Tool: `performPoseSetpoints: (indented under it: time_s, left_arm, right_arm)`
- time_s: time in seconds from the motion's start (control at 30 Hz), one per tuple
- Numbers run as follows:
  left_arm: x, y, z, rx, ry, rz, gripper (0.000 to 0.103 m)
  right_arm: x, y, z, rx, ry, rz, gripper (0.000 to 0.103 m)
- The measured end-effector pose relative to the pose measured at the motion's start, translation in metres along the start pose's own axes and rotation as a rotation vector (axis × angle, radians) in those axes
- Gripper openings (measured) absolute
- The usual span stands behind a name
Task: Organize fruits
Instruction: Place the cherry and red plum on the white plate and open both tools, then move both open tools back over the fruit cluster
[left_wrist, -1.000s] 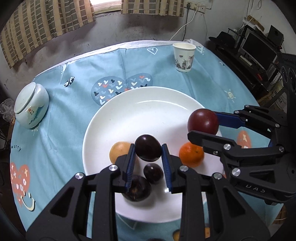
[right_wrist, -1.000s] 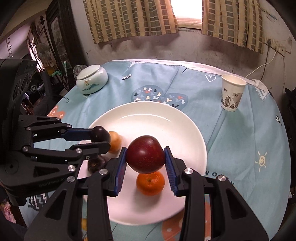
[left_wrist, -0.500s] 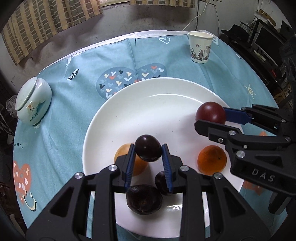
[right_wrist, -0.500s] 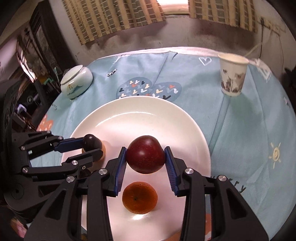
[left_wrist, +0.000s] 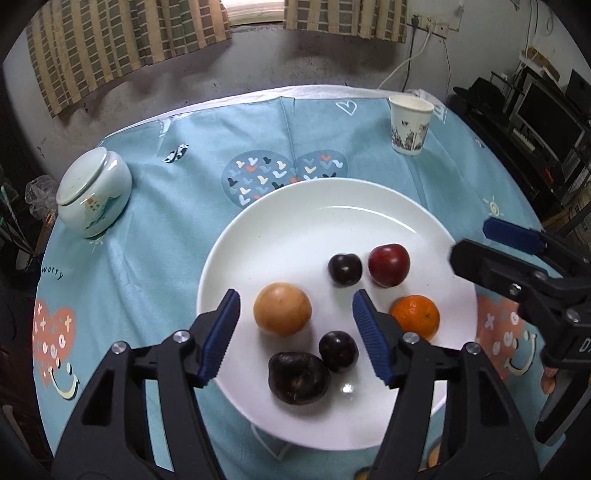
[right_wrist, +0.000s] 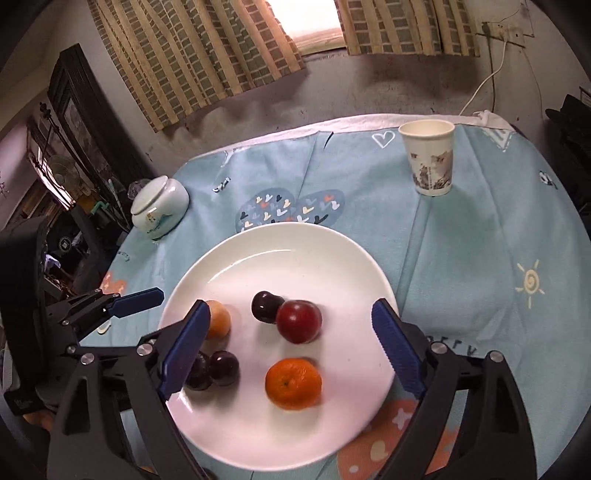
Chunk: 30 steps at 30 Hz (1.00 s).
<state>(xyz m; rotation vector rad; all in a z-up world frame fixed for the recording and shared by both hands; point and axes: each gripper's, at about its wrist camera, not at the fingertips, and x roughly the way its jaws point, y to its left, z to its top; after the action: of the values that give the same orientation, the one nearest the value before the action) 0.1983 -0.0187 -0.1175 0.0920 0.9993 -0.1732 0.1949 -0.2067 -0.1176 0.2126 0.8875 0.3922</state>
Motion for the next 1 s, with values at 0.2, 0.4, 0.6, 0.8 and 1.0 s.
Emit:
performPoseSetpoints:
  time_s: [0.2, 0.4, 0.6, 0.8, 1.0]
  left_arm:
    - [-0.041, 0.008, -0.019, -0.049, -0.036, -0.026, 0.068]
    - [-0.092, 0.007, -0.037, -0.056, -0.100, -0.029, 0.073]
    - [-0.150, 0.005, -0.054, -0.043, -0.192, -0.028, 0.080]
    - [-0.176, 0.009, -0.087, -0.018, -0.202, -0.010, 0.083]
    - [-0.165, 0.035, -0.146, -0.027, -0.092, 0.043, 0.083]
  right_arm:
    - [-0.045, -0.004, -0.036, 0.109, -0.007, 0.005, 0.094]
    - [-0.122, 0.002, -0.065, 0.136, -0.138, -0.063, 0.094]
    - [-0.265, 0.060, -0.073, -0.030, -0.608, -0.247, 0.102]
    - [-0.282, 0.065, -0.096, -0.046, -0.484, -0.043, 0.102]
    - [-0.195, 0.050, -0.162, 0.038, -0.173, -0.071, 0.102]
